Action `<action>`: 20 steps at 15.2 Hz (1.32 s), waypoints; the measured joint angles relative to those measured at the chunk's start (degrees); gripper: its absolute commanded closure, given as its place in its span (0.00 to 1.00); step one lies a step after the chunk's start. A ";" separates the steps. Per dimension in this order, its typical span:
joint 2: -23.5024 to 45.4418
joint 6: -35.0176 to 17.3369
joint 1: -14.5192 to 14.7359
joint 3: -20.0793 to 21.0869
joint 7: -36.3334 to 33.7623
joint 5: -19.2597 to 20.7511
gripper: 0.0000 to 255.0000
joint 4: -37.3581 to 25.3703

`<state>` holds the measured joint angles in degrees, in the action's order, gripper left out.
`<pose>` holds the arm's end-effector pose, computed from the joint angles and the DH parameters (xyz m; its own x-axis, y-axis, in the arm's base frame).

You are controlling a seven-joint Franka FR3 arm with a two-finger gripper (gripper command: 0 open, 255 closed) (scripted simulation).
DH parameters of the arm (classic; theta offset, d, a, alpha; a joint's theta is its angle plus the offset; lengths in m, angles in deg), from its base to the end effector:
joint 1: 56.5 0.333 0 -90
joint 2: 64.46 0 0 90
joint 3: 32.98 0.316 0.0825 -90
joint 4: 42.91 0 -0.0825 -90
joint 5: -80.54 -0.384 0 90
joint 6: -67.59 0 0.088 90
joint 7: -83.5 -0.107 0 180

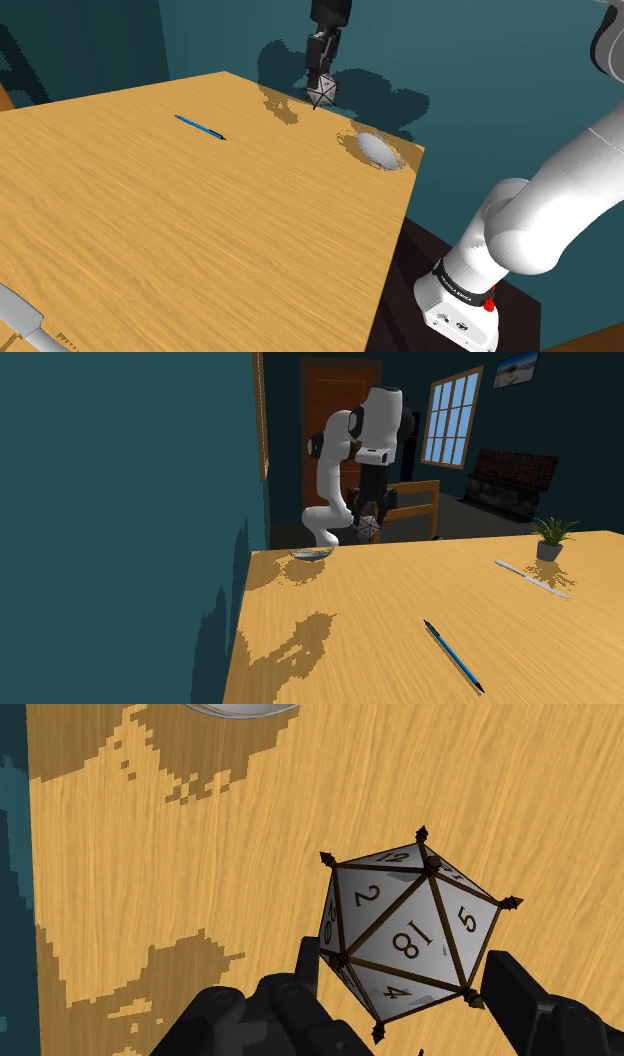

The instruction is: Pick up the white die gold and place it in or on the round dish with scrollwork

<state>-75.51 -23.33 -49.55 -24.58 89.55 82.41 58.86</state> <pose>0.4758 0.1343 0.6290 0.9319 0.3627 -0.0049 0.3623 -0.9301 0.0604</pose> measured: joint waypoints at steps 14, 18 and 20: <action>-19.98 4.34 -4.53 -10.19 14.59 2.46 1.00 14.84; -22.28 3.49 -5.27 -12.12 16.94 3.49 1.00 17.85; -22.87 2.20 -5.31 -12.23 16.97 3.58 1.00 19.74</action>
<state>-98.38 -21.13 -54.86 -36.82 106.51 85.99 78.60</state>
